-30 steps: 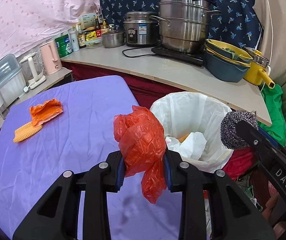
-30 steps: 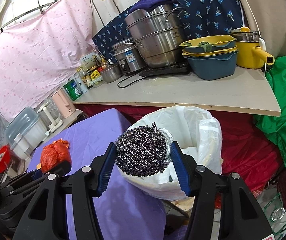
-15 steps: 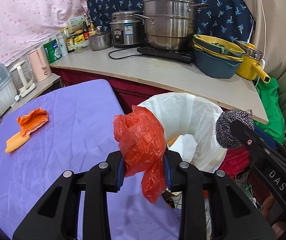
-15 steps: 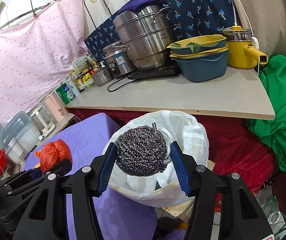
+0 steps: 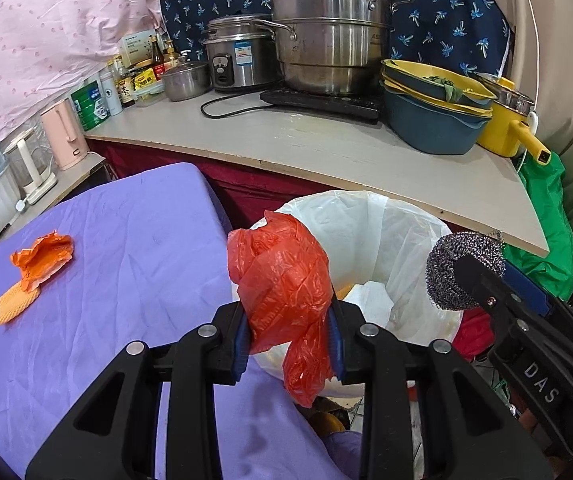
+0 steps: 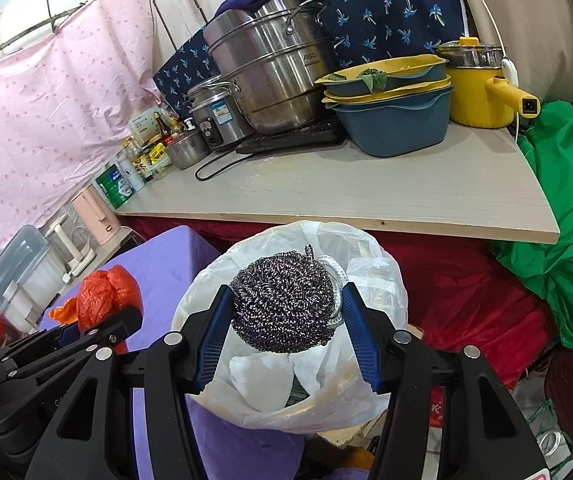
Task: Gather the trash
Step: 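Open both tools to drop the red bag and scrubber into the bin, then move both open tools back toward the orange bag and yellow mesh sleeve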
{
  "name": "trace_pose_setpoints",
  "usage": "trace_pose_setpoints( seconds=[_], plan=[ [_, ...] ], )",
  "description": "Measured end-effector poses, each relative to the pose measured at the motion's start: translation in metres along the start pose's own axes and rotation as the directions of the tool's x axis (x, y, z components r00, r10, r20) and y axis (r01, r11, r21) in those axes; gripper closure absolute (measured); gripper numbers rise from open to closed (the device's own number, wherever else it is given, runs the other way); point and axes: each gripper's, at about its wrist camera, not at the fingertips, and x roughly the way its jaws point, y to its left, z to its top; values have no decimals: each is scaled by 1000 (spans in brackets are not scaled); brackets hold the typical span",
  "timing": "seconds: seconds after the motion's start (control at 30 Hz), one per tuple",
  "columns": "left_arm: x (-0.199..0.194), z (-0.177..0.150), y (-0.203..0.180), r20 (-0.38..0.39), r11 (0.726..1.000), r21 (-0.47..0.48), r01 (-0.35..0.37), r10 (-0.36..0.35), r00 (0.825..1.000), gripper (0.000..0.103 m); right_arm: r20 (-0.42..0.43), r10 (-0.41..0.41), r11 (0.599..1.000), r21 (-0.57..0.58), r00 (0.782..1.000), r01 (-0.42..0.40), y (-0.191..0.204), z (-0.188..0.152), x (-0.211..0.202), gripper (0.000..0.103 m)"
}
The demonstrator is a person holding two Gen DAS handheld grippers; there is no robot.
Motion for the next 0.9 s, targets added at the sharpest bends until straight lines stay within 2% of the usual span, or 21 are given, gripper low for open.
trace_pose_setpoints(
  seconds=[0.37, 0.53, 0.77, 0.9],
  plan=[
    [35, 5, -9, -35, 1000, 8, 0, 0, 999, 73, -27, -14, 1000, 6, 1000, 14, -8, 5, 27, 49],
    [41, 6, -9, -43, 1000, 3, -2, 2, 999, 70, -32, -19, 1000, 9, 999, 20, -7, 4, 33, 45],
    [41, 6, -6, -34, 1000, -6, -14, 14, 999, 53, -27, -30, 1000, 7, 999, 31, -5, 3, 31, 44],
    [37, 8, -5, -16, 1000, -8, -18, 18, 1000, 49, -24, -35, 999, 4, 999, 35, -3, 5, 31, 43]
  ],
)
